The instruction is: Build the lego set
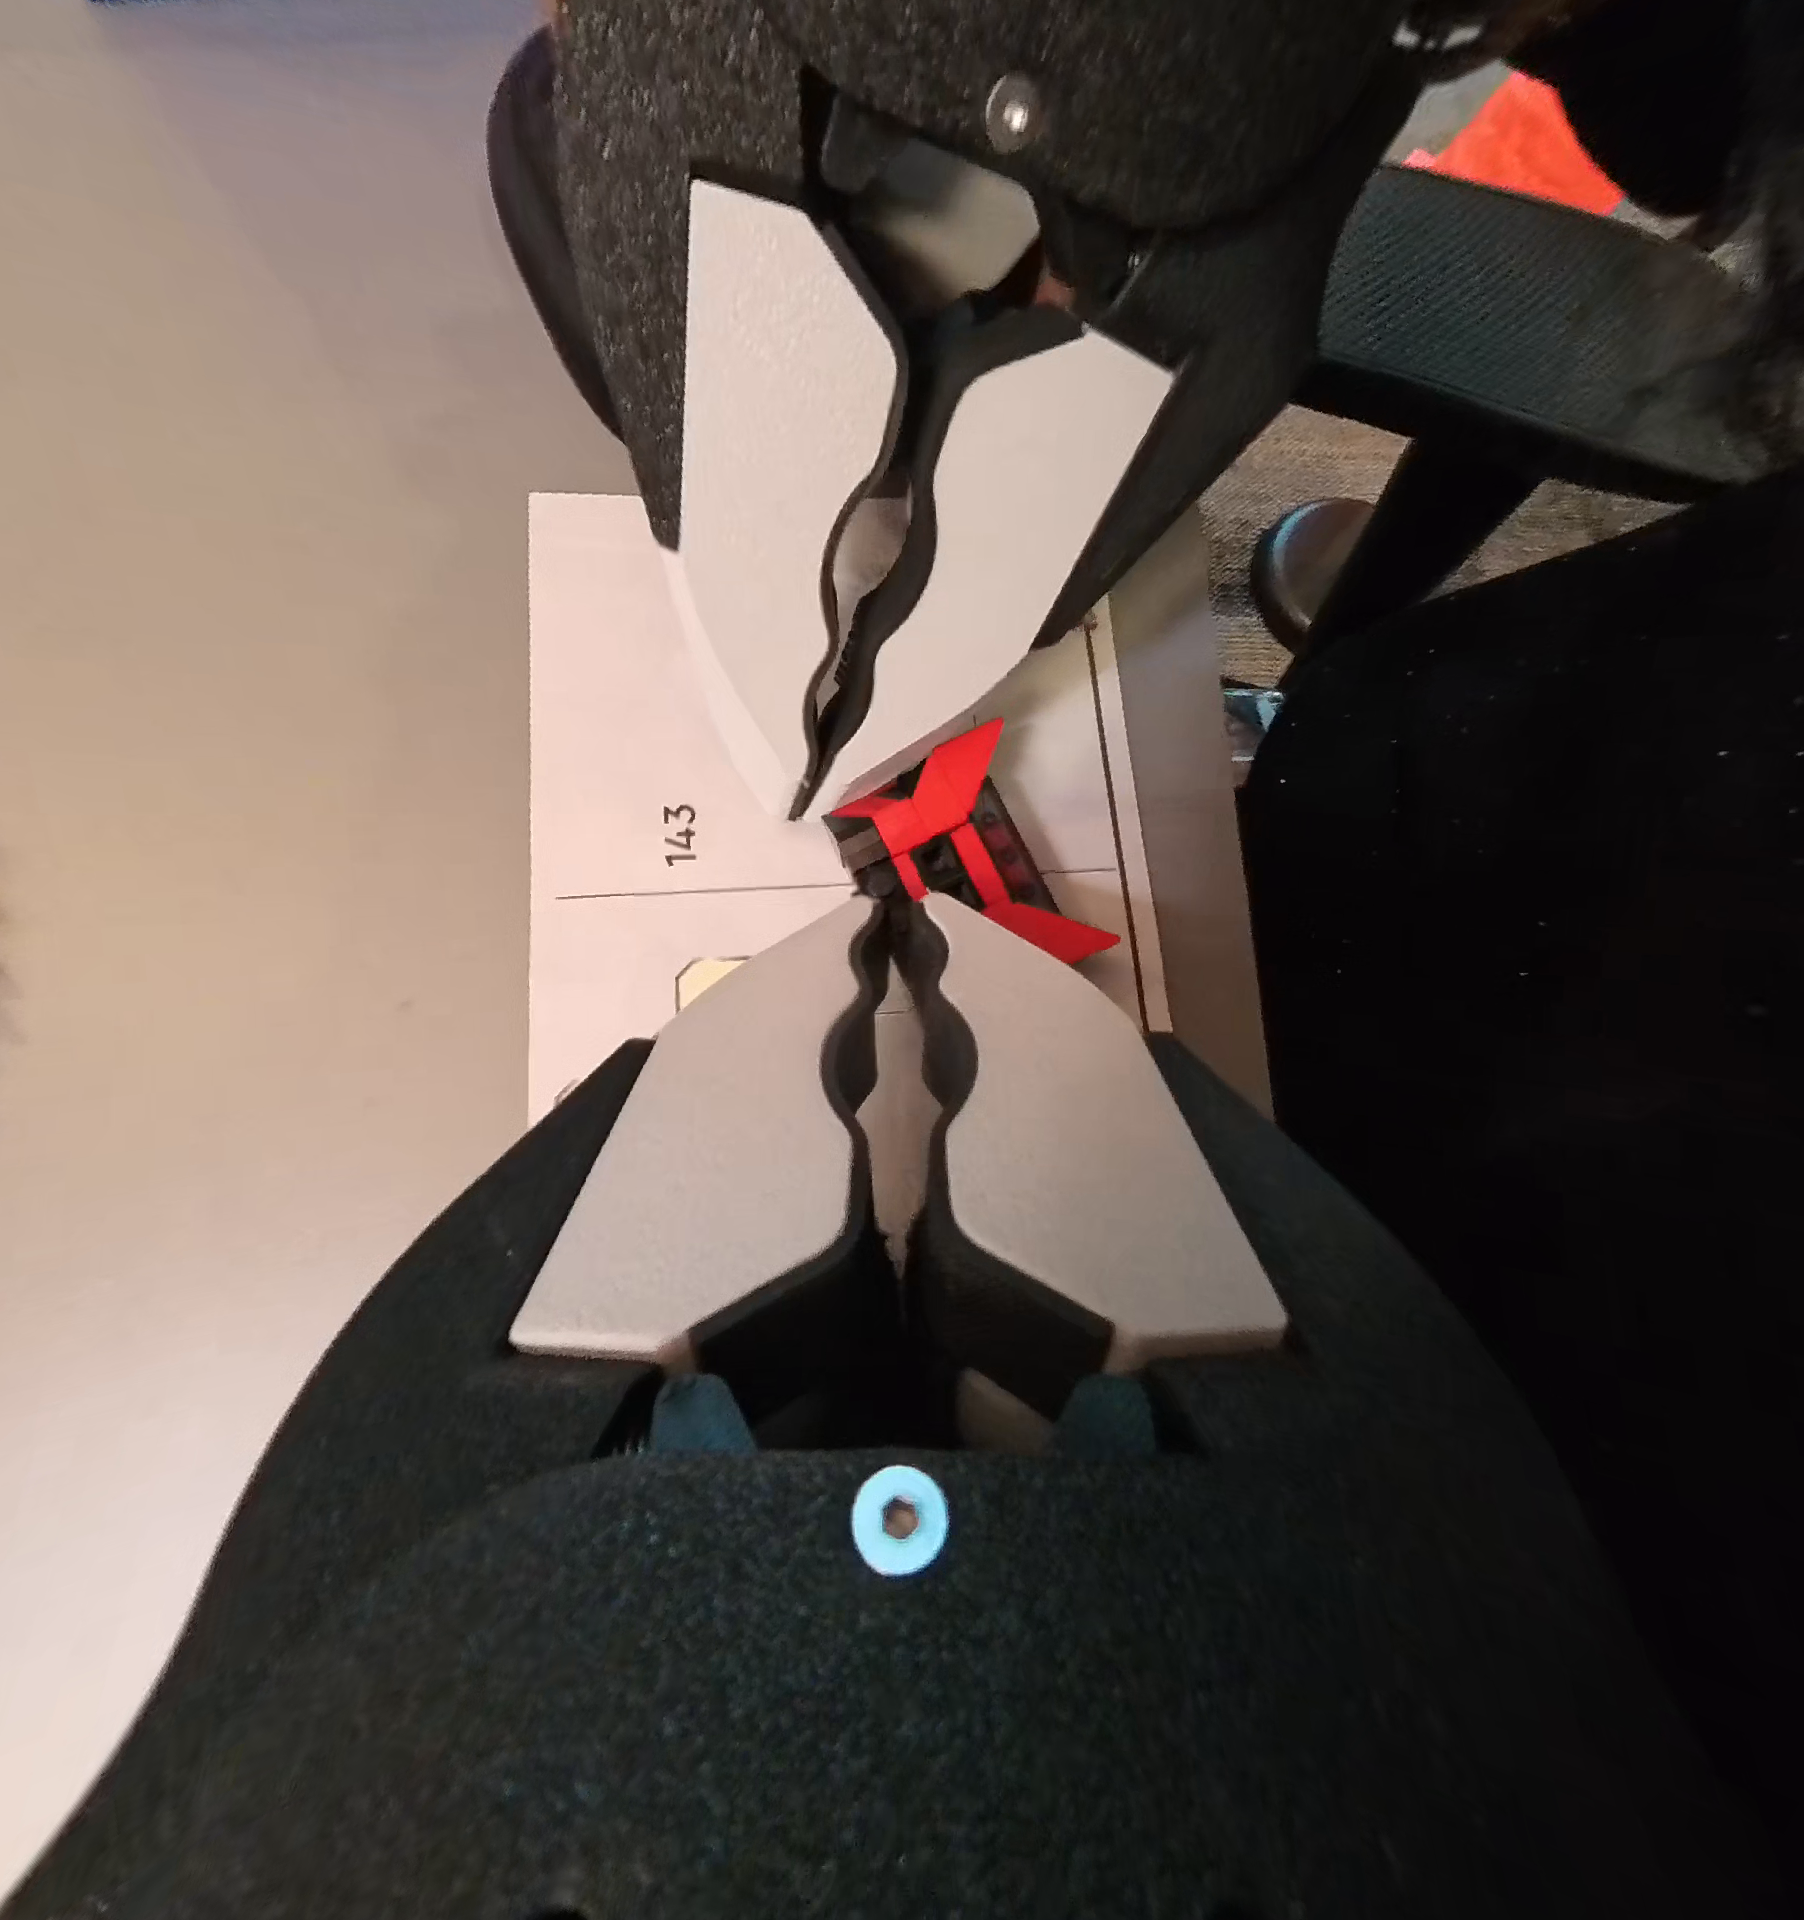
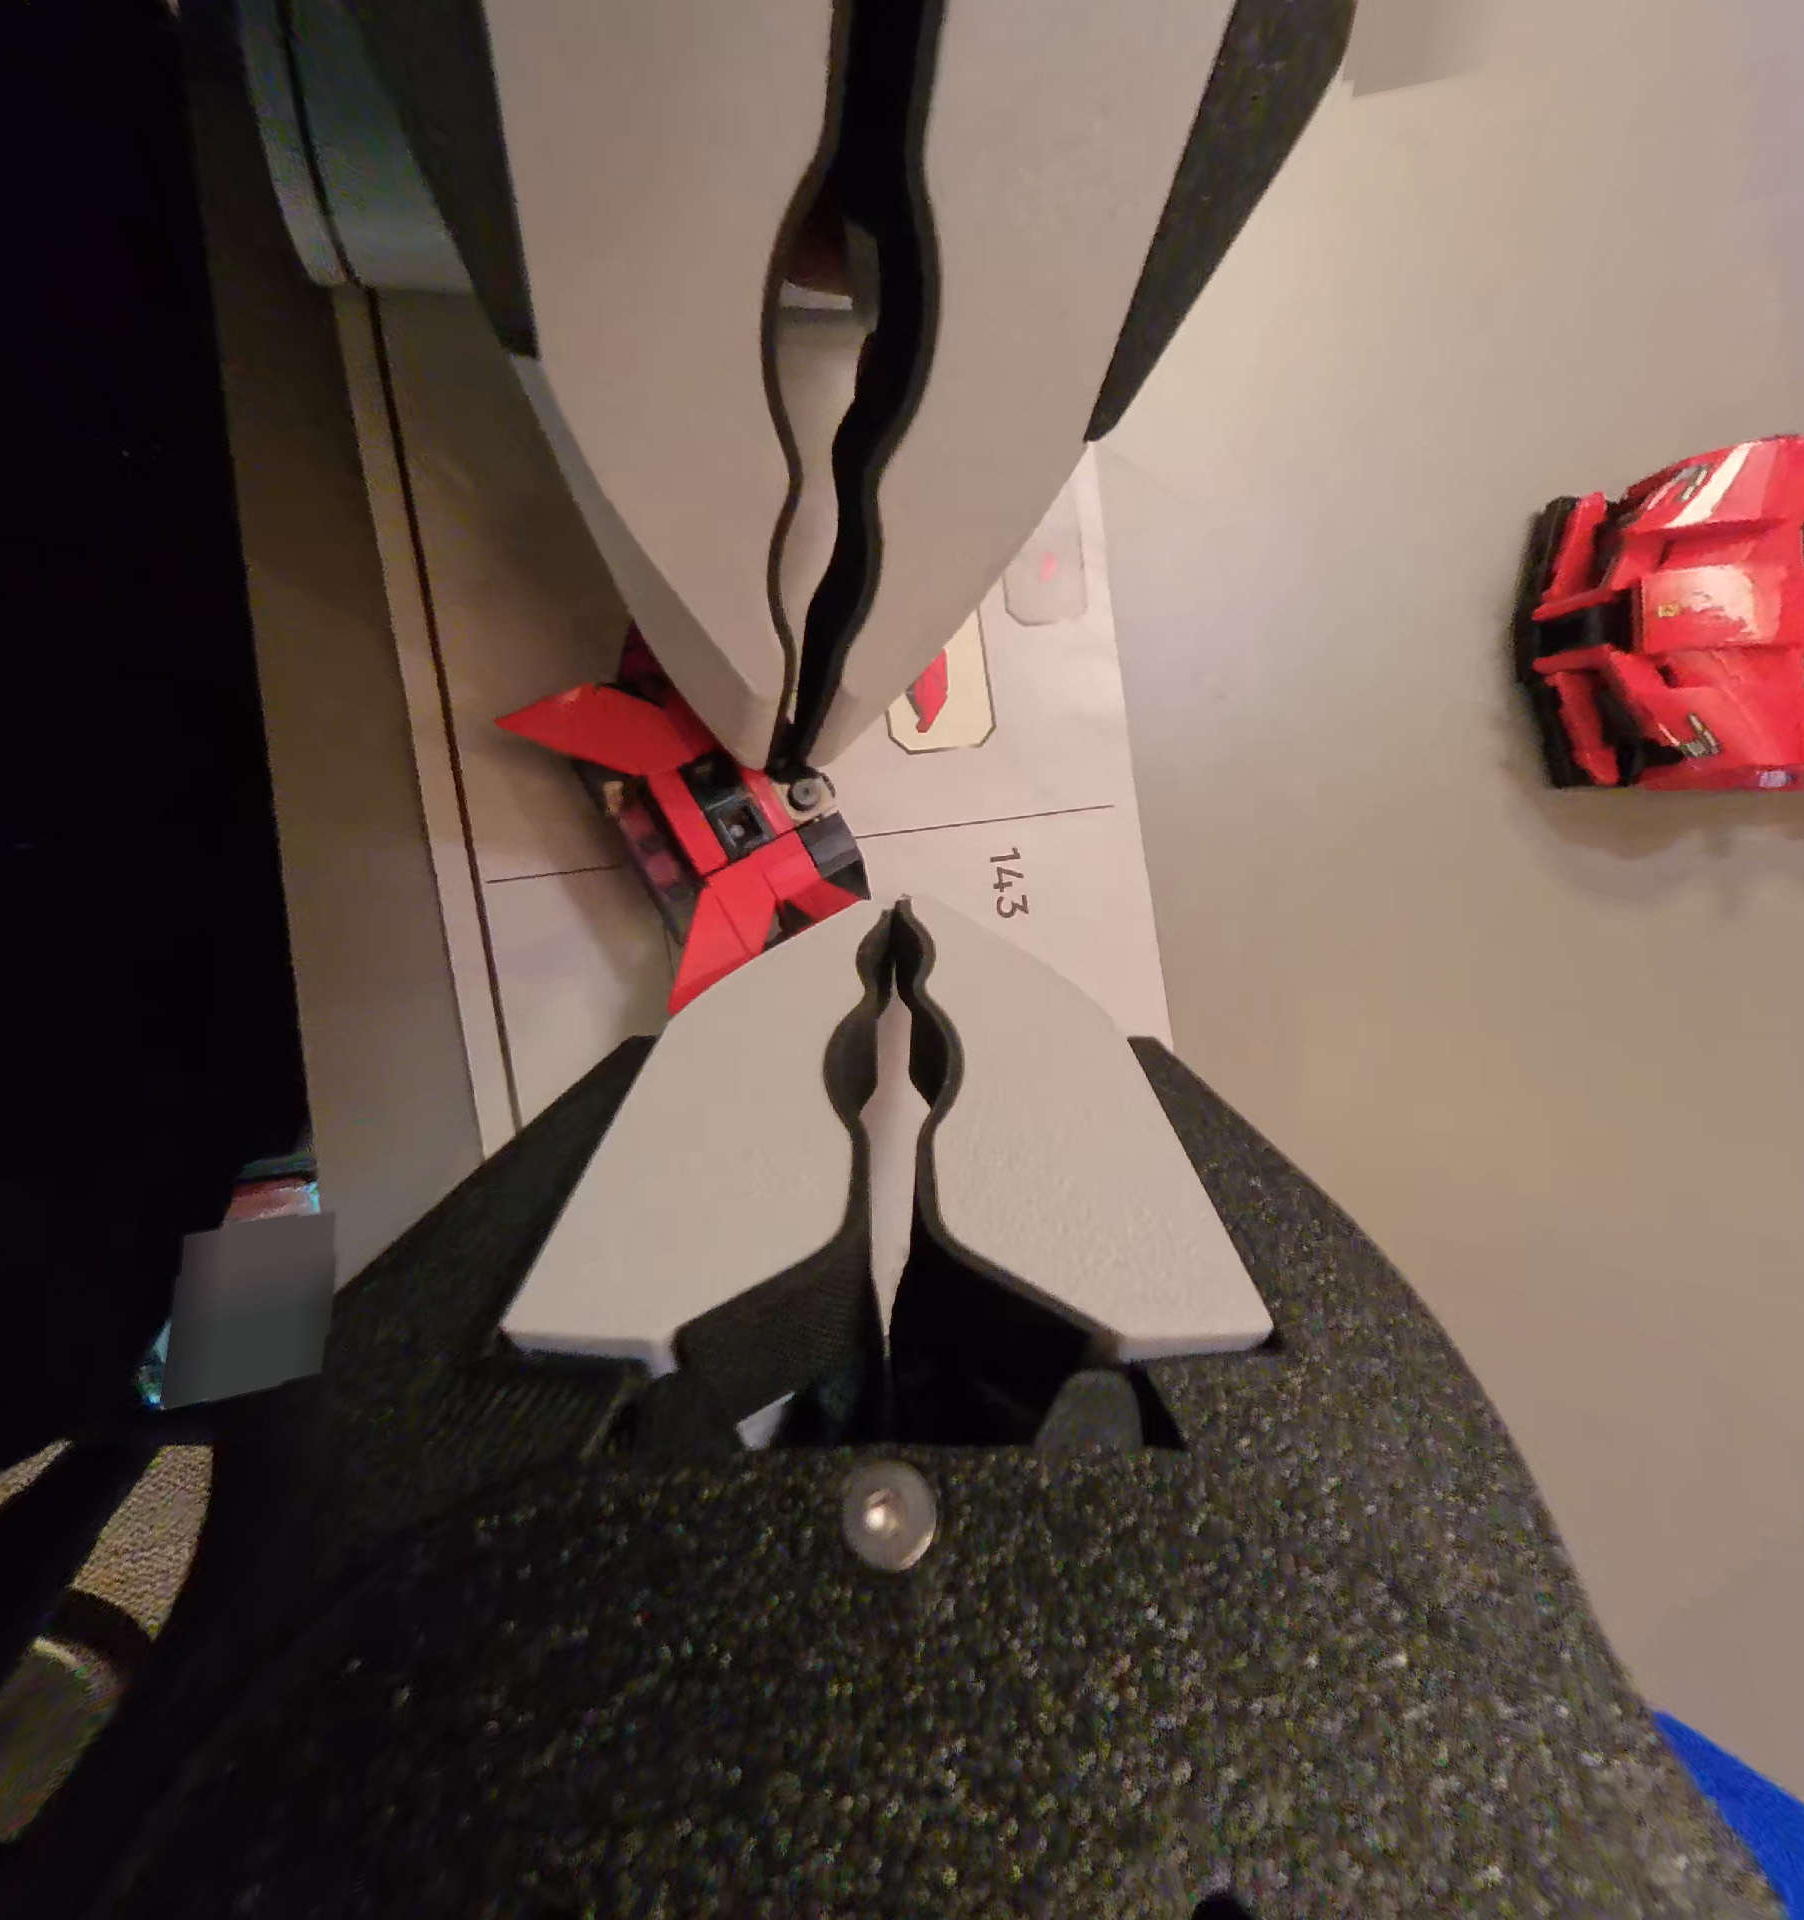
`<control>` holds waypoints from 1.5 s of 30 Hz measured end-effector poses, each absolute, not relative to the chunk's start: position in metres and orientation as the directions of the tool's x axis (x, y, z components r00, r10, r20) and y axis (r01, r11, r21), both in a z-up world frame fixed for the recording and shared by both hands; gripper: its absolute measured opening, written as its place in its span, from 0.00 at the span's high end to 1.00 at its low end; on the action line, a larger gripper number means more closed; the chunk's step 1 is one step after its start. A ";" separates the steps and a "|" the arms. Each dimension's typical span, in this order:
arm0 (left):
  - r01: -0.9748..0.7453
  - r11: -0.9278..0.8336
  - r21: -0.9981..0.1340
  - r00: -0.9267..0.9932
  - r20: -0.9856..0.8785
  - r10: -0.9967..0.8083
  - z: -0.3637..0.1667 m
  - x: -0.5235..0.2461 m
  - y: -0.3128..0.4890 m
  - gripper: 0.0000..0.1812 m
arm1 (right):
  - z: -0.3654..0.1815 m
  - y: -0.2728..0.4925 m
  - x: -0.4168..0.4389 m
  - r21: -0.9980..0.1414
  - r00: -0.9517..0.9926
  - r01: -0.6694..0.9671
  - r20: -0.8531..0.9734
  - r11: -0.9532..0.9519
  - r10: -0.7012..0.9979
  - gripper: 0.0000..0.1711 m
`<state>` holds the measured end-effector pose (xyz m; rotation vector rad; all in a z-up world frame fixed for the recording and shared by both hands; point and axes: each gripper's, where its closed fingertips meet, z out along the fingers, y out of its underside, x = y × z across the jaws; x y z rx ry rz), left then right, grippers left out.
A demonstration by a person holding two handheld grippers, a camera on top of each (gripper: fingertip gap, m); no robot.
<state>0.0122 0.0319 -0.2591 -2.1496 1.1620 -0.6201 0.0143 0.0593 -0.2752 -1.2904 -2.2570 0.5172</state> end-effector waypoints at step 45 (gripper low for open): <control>-0.563 -0.471 -0.679 0.572 0.091 -0.815 -0.270 0.004 0.015 0.98 | -0.274 0.035 0.020 -0.653 -0.699 0.490 0.102 0.578 0.708 0.97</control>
